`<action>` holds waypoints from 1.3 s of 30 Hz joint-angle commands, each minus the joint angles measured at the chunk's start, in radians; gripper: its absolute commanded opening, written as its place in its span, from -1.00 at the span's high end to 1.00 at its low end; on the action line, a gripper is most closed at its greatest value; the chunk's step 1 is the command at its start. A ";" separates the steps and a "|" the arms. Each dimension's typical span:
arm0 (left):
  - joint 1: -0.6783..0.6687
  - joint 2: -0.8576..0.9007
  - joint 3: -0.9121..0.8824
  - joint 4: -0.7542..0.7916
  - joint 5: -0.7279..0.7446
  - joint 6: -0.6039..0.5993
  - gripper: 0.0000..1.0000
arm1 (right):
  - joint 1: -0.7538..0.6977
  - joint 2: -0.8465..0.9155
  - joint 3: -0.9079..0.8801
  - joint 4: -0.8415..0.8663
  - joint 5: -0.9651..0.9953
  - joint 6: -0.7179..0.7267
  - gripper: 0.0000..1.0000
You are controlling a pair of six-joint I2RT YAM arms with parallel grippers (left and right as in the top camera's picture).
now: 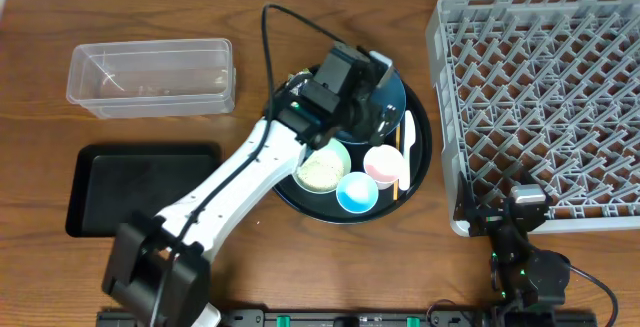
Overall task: Sort waste into correct bins and load items into the dishwasher rack
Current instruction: 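Move the left gripper over the tray toward the blue plate, then grasp the blue plate rim with the left gripper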
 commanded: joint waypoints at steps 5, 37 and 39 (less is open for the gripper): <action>-0.075 0.122 0.025 0.129 -0.285 -0.011 -0.96 | 0.000 0.000 -0.001 -0.004 0.002 -0.011 -0.98; -0.154 0.361 0.025 0.281 -0.354 -0.009 -0.96 | 0.000 0.000 -0.001 -0.004 0.002 -0.011 -0.98; -0.154 0.376 0.025 0.282 -0.354 -0.008 -0.96 | 0.000 0.000 -0.001 -0.004 0.002 -0.011 -0.99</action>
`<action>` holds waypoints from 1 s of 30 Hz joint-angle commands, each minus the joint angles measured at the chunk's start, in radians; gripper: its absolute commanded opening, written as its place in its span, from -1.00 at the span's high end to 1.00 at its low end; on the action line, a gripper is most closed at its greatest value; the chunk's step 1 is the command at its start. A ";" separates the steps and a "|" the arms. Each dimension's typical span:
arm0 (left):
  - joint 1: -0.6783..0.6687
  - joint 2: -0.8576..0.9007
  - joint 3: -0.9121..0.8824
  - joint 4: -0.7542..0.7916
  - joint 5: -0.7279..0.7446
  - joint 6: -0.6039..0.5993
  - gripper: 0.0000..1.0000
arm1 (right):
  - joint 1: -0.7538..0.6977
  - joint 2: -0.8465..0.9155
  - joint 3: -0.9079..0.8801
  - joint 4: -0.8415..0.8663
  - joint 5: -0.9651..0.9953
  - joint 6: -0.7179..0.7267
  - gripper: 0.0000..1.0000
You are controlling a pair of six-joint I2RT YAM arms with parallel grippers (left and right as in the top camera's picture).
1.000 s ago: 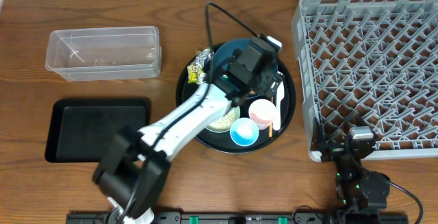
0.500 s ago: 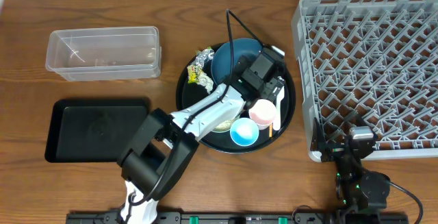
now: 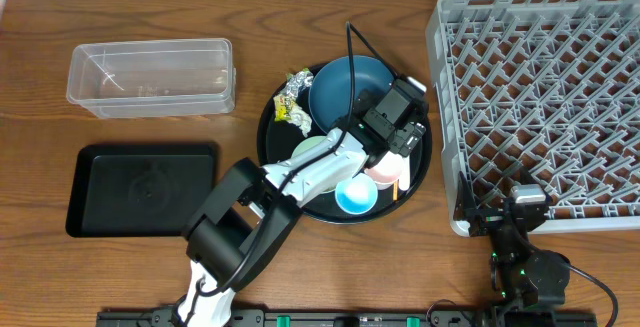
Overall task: Sort waste into correct bins and load items into the dishwasher rack
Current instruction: 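Grasp the blue plate rim with the left gripper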
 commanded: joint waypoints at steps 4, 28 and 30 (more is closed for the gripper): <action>0.004 0.045 0.017 0.011 -0.009 -0.003 -0.96 | 0.000 0.000 -0.001 -0.004 0.002 -0.011 -0.99; 0.017 0.043 0.042 -0.048 -0.016 -0.002 -0.95 | 0.000 0.000 -0.001 -0.004 0.002 -0.011 -0.98; 0.017 0.043 0.042 -0.065 -0.016 -0.002 -0.91 | 0.000 0.000 -0.001 -0.004 0.002 -0.011 -0.98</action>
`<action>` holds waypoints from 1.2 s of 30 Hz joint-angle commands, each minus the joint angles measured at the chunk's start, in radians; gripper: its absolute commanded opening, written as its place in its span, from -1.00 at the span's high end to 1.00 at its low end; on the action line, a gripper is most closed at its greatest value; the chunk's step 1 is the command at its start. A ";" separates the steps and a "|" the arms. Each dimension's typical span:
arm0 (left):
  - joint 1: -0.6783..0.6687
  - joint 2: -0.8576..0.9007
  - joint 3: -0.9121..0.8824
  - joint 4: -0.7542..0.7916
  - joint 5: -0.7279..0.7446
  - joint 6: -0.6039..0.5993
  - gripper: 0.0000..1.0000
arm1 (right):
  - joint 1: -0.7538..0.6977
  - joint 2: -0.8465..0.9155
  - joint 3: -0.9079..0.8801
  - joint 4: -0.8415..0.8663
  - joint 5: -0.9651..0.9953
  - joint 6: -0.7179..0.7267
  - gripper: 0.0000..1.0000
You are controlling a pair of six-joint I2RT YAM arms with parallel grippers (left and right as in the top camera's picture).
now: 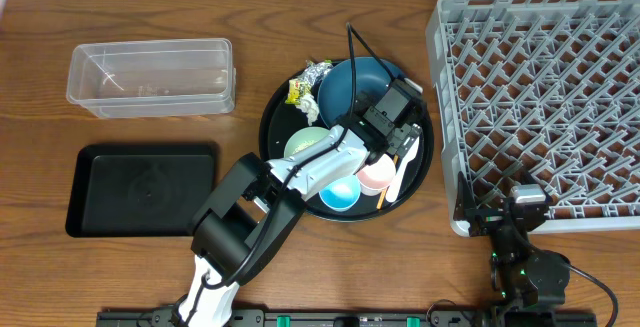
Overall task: Sort waste into correct bins and load items into the dishwasher rack
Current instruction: 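Grasp the blue plate rim with the left gripper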
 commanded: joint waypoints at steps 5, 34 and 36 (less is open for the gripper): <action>0.005 0.015 0.023 -0.026 -0.016 0.002 -0.64 | 0.000 0.000 -0.001 -0.004 0.002 -0.011 -0.99; 0.004 -0.020 0.027 -0.011 -0.016 0.002 0.63 | 0.000 0.000 -0.001 -0.004 0.002 -0.011 -0.98; 0.004 -0.021 0.027 -0.011 -0.016 0.002 0.76 | 0.000 0.000 -0.001 -0.004 0.002 -0.011 -0.98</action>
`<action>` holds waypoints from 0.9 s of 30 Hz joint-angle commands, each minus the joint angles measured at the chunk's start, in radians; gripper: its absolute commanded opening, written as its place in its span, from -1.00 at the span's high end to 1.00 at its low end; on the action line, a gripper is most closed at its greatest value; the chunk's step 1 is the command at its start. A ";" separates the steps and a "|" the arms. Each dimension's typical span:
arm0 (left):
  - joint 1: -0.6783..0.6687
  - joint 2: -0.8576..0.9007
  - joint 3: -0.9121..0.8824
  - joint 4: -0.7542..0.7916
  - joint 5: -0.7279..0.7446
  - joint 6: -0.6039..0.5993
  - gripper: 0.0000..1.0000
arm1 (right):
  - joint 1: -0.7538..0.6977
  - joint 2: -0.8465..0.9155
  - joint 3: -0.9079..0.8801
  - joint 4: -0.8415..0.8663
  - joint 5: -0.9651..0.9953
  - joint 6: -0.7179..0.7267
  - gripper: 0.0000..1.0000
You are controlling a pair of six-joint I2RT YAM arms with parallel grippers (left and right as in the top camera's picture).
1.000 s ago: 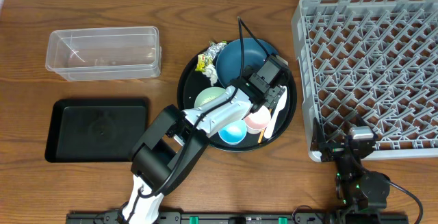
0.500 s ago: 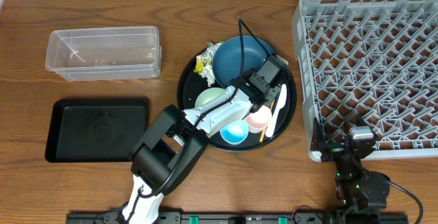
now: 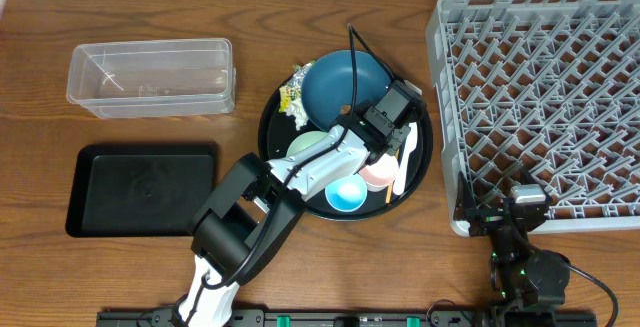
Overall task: Sort waste into correct bins and load items into the dishwasher rack
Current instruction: 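Grasp the blue plate rim with the left gripper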
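Observation:
A round black tray (image 3: 272,162) in the middle of the table holds a dark blue bowl (image 3: 335,85), a green bowl (image 3: 305,147), a pink bowl (image 3: 378,173), a small blue bowl (image 3: 347,195), a white spoon (image 3: 404,165), an orange stick (image 3: 388,195) and a crumpled foil wrapper (image 3: 293,97). My left gripper (image 3: 400,139) is down at the spoon's upper end, by the pink bowl; its fingers are hidden under the wrist. My right gripper (image 3: 527,199) rests folded at the front right, beside the rack's near corner.
A grey dishwasher rack (image 3: 540,97) fills the right side. A clear plastic bin (image 3: 150,75) stands at the back left, with a flat black bin (image 3: 140,189) in front of it. The left arm's cable arcs over the blue bowl.
The tray's contents have turned back slightly: the wrapper sits lower left again, and the blue bowl and spoon lie a little to the right. My left gripper stays at the spoon. The right arm is unmoved.
My left gripper was first over the dark blue bowl at the tray's back. Then it was at the tray's right side by the white spoon. The tray's contents then stood turned, wrapper further back, and now they are turned partly back.

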 commanded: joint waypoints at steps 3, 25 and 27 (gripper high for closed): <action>0.005 -0.031 0.026 -0.001 -0.016 -0.002 0.87 | 0.000 0.000 -0.001 -0.004 0.002 -0.010 -0.99; 0.005 -0.121 0.028 -0.026 -0.016 0.029 0.88 | 0.000 0.000 -0.001 -0.004 0.002 -0.011 -0.99; 0.005 -0.123 0.028 -0.045 -0.016 0.039 0.88 | 0.000 0.000 -0.001 -0.004 0.002 -0.011 -0.99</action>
